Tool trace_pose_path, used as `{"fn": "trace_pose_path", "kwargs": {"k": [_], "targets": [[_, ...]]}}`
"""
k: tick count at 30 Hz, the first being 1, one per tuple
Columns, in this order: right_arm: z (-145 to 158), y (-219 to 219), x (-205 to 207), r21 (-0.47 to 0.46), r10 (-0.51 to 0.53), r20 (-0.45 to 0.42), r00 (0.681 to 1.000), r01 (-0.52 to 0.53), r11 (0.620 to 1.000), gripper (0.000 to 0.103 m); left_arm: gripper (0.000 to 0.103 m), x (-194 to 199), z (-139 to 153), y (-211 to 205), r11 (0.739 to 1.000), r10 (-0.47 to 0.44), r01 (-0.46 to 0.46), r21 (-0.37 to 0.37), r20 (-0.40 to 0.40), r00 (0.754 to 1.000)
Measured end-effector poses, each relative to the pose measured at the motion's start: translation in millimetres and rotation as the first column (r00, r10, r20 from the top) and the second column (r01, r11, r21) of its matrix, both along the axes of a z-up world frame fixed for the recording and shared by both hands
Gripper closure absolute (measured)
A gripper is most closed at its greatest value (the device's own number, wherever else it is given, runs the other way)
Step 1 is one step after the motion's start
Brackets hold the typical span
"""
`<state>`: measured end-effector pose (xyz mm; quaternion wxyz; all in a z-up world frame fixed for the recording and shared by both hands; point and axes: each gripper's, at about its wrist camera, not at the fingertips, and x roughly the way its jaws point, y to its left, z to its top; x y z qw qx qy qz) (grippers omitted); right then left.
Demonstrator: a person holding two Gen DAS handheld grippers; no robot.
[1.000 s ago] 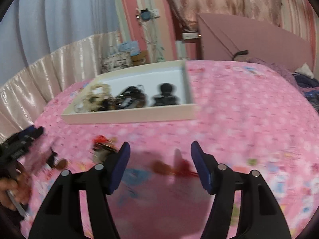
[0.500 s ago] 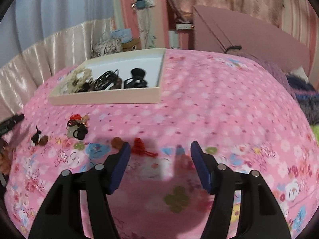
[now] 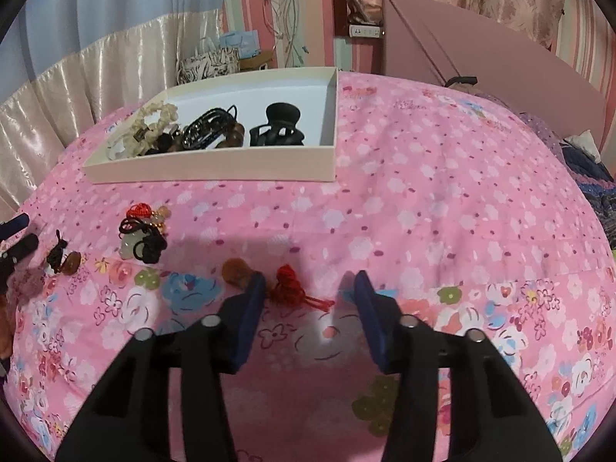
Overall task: Organize jewelry
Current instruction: 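Move both grippers back to the remaining jewelry on the bedspread, then grasp the black hair tie with the left gripper while the right gripper grasps the red-tasseled charm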
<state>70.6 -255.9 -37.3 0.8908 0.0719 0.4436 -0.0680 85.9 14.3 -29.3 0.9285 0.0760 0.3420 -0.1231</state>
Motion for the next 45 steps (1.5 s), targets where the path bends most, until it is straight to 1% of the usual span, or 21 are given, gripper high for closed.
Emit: {"fn": "trace_pose_path", "kwargs": {"k": [2, 3, 4, 7, 8, 9, 10, 11, 12, 16, 17, 18, 19, 22, 24, 27, 31, 35, 36, 39, 45], "targets": [[-1.7, 1.1, 0.6, 0.0, 0.009, -0.006, 1.0, -0.009, 1.0, 0.067, 0.016, 4.2, -6.3, -13.0, 1.0, -0.027, 0.027, 0.002, -0.036, 0.999], [-2.2, 2.1, 0.8, 0.004, 0.019, -0.007, 1.0, -0.019, 1.0, 0.077, 0.016, 9.3, -11.7, -18.9, 0.999, -0.029, 0.03, 0.025, -0.065, 0.997], [-3.8, 2.3, 1.1, 0.007, 0.023, -0.012, 1.0, -0.023, 1.0, 0.077, 0.017, 13.4, -15.2, -22.1, 0.999, -0.02, 0.024, 0.044, -0.087, 0.996], [-4.4, 4.3, 1.5, 0.011, 0.038, -0.009, 0.999, -0.038, 0.999, 0.084, 0.029, 20.4, -20.0, -22.7, 0.999, -0.03, 0.033, 0.023, -0.127, 0.992], [-4.7, 5.6, 1.6, 0.009, 0.042, -0.009, 0.999, -0.042, 0.999, 0.087, 0.044, 22.6, -21.0, -21.4, 1.0, -0.028, 0.03, 0.011, -0.135, 0.99], [-4.7, 7.5, 1.9, 0.009, 0.053, -0.007, 0.999, -0.053, 0.999, 0.093, 0.064, 26.3, -24.5, -20.3, 1.0, -0.028, 0.028, -0.001, -0.159, 0.987], [-4.6, 9.2, 1.9, 0.008, 0.061, -0.007, 0.998, -0.061, 0.998, 0.095, 0.065, 28.5, -26.0, -21.1, 0.999, -0.033, 0.032, -0.01, -0.168, 0.985], [-4.6, 10.0, 1.8, 0.005, 0.063, -0.006, 0.998, -0.063, 0.998, 0.095, 0.074, 29.0, -25.2, -20.6, 0.999, -0.036, 0.032, -0.023, -0.163, 0.986], [-4.4, 10.3, 1.7, 0.004, 0.064, -0.005, 0.998, -0.064, 0.998, 0.096, 0.076, 27.3, -25.9, -20.9, 0.999, -0.036, 0.032, -0.023, -0.162, 0.986], [-4.0, 9.9, 1.3, 0.018, 0.057, -0.006, 0.998, -0.057, 0.998, 0.092, 0.076, 26.1, -26.3, -24.1, 0.999, -0.035, 0.033, -0.012, -0.159, 0.987], [-2.5, 8.6, -0.1, 0.019, 0.046, 0.001, 0.999, -0.046, 0.999, 0.082, 0.076, 26.0, -26.4, -24.5, 0.999, -0.035, 0.033, -0.014, -0.157, 0.987], [-0.7, 6.4, -2.0, 0.014, 0.033, 0.01, 0.999, -0.033, 0.999, 0.068, 0.076, 26.2, -26.1, -25.2, 0.999, -0.036, 0.034, -0.016, -0.156, 0.987], [5.0, 7.2, -5.5, 0.005, 0.014, 0.036, 0.999, -0.015, 1.0, 0.063, 0.076, 26.7, -25.3, -25.5, 0.999, -0.036, 0.034, -0.019, -0.155, 0.987], [19.4, 14.2, -5.8, 0.029, 0.019, 0.091, 0.996, -0.022, 0.999, 0.062, 0.078, 27.5, -25.3, -26.8, 0.999, -0.04, 0.038, -0.021, -0.155, 0.987], [26.0, 28.3, 2.9, 0.034, 0.055, 0.109, 0.992, -0.059, 0.998, 0.062, 0.082, 27.8, -25.3, -27.8, 0.999, -0.043, 0.04, -0.022, -0.153, 0.987], [28.4, 51.0, 22.7, 0.053, 0.105, 0.116, 0.988, -0.111, 0.992, 0.062, 0.084, 26.6, -23.5, -20.1, 0.999, -0.038, 0.032, -0.04, -0.154, 0.987], [22.7, 76.5, 54.6, 0.131, 0.151, 0.101, 0.983, -0.164, 0.978, 0.062, 0.084, 28.6, -22.7, -12.4, 0.997, -0.022, 0.01, -0.075, -0.162, 0.987], [10.3, 94.4, 75.9, 0.15, 0.178, 0.056, 0.982, -0.185, 0.971, 0.065, 0.084, 29.0, -22.7, -11.0, 0.997, -0.017, 0.004, -0.079, -0.166, 0.986], [4.5, 96.6, 82.0, 0.158, 0.182, 0.032, 0.983, -0.185, 0.97, 0.077, 0.084, 28.0, -22.4, -10.3, 0.997, -0.018, 0.005, -0.078, -0.166, 0.986], [-2.8, 97.8, 85.0, 0.21, 0.201, 0.021, 0.979, -0.201, 0.957, 0.097, 0.084, 28.1, -21.7, -7.8, 0.996, -0.022, 0.006, -0.094, -0.169, 0.985], [22.0, 79.7, 66.0, 0.263, 0.18, 0.109, 0.978, -0.203, 0.943, 0.098, 0.084, 25.3, -14.3, -2.7, 0.992, -0.024, 0.005, -0.128, -0.144, 0.989]]}}
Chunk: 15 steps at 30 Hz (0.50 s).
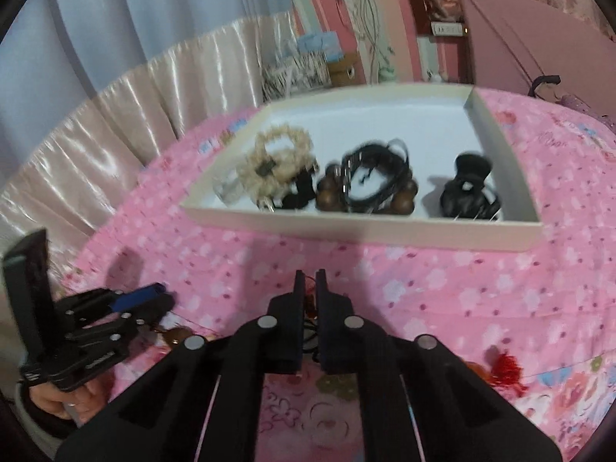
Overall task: Organize jewelry
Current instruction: 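Grasp the black hair tie with the left gripper while the right gripper grasps the red-tasseled charm, then carry the black hair tie and red-tasseled charm into the tray with both grippers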
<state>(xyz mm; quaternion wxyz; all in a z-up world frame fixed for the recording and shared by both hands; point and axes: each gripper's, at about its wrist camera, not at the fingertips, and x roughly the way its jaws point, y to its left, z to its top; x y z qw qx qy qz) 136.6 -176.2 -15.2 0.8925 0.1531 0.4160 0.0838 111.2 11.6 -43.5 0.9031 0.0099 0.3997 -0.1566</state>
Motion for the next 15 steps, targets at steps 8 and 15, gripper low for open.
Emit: {"fn": "trace_pose_path", "kwargs": {"k": [8, 15], "targets": [[46.3, -35.1, -18.5, 0.085, -0.065, 0.129, 0.99, 0.054, 0.995, 0.099, 0.085, 4.3, 46.0, -2.1, 1.0, -0.01, 0.012, -0.023, 0.099, 0.995], [72.3, -49.7, -16.0, 0.053, -0.099, 0.192, 0.976, 0.09, 0.995, 0.099, 0.085, 23.6, 81.7, -14.9, 0.999, -0.013, 0.02, -0.039, 0.166, 0.986]]}}
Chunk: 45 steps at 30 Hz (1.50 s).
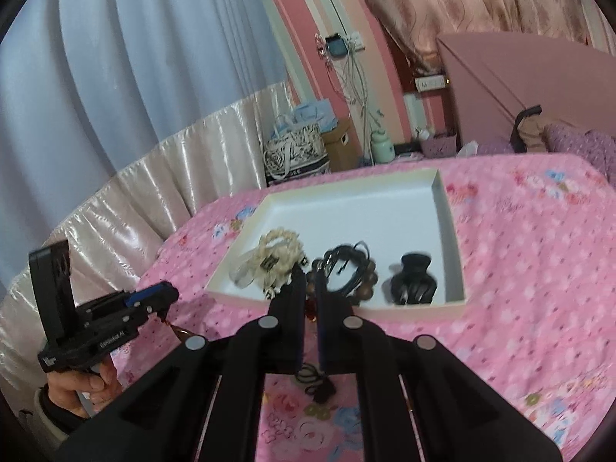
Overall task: Organize jewelry
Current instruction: 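Carry the black hair tie and red-tasseled charm into the tray with both grippers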
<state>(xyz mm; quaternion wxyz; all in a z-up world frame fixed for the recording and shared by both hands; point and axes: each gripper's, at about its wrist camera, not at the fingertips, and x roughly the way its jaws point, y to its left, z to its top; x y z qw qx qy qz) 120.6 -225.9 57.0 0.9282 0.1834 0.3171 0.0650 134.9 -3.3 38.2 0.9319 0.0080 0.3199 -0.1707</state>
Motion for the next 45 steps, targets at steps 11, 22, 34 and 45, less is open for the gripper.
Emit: {"fn": "trace_pose_path", "kwargs": {"k": [11, 22, 34, 45], "targets": [[23.4, -13.0, 23.9, -0.07, -0.033, 0.072, 0.997, 0.038, 0.997, 0.099, 0.085, 45.8, 31.9, -40.3, 1.0, 0.017, -0.015, -0.02, 0.084, 0.996], [9.2, -12.5, 73.2, -0.05, -0.037, 0.097, 0.995, 0.042, 0.998, 0.099, 0.085, 92.9, 17.6, -58.2, 0.999, 0.047, -0.044, -0.029, 0.107, 0.993], [-36.9, 8.6, 90.2, -0.115, -0.034, 0.032, 0.999, 0.038, 0.993, 0.099, 0.085, 109.5, -27.2, -60.4, 0.999, 0.034, -0.032, -0.024, 0.073, 0.997], [-60.1, 25.4, 96.9, -0.227, -0.026, 0.013, 1.0, 0.029, 0.973, 0.099, 0.085, 113.2, -46.3, -60.3, 0.998, 0.059, -0.058, -0.014, 0.069, 0.996]]}}
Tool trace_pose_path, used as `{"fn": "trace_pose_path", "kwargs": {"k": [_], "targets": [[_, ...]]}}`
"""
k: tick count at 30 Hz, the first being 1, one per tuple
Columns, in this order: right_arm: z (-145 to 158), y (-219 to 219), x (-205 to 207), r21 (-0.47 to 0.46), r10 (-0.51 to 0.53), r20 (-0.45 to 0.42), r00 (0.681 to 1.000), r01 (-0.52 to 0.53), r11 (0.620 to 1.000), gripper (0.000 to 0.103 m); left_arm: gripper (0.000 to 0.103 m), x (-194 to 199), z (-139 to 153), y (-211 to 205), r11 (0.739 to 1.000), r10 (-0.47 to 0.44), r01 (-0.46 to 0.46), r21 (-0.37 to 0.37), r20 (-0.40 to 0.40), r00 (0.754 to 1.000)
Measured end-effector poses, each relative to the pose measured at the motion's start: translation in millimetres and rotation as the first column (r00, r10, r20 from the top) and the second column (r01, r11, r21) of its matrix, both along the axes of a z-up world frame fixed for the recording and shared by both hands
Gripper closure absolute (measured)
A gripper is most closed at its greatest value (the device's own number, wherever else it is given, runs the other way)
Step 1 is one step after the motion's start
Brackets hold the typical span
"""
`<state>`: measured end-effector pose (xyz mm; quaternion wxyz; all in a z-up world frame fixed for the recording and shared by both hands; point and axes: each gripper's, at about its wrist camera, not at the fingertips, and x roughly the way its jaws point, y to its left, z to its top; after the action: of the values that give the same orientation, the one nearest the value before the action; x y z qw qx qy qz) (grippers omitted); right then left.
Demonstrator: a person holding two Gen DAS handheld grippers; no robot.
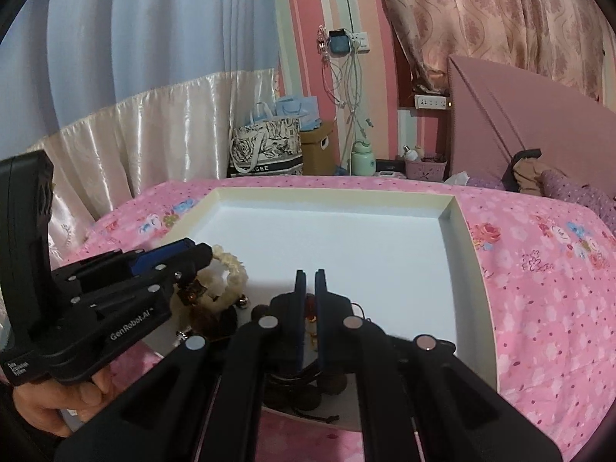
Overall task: Organize jewelry
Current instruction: 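Carry the black hair tie and red-tasseled charm into the tray with both grippers, then open both grippers to release the hair tie and charm in the tray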
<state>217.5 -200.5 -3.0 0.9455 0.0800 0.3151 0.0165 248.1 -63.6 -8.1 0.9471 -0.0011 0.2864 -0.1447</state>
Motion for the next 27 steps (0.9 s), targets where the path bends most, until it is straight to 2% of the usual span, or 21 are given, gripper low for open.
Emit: {"fn": "trace_pose_path", "kwargs": {"k": [9, 27], "targets": [[-9.8, 2.3, 6.1, -0.013, -0.003, -0.029, 1.0, 0.003, 1.0, 0.099, 0.085, 4.4, -2.6, 1.3, 1.0, 0.004, -0.005, -0.018, -0.011, 1.0], [-16.7, 1.1, 8.0, -0.011, -0.008, -0.053, 0.999, 0.007, 1.0, 0.099, 0.084, 5.7, -3.7, -2.1, 1.0, 0.019, -0.019, -0.003, -0.016, 1.0]]}}
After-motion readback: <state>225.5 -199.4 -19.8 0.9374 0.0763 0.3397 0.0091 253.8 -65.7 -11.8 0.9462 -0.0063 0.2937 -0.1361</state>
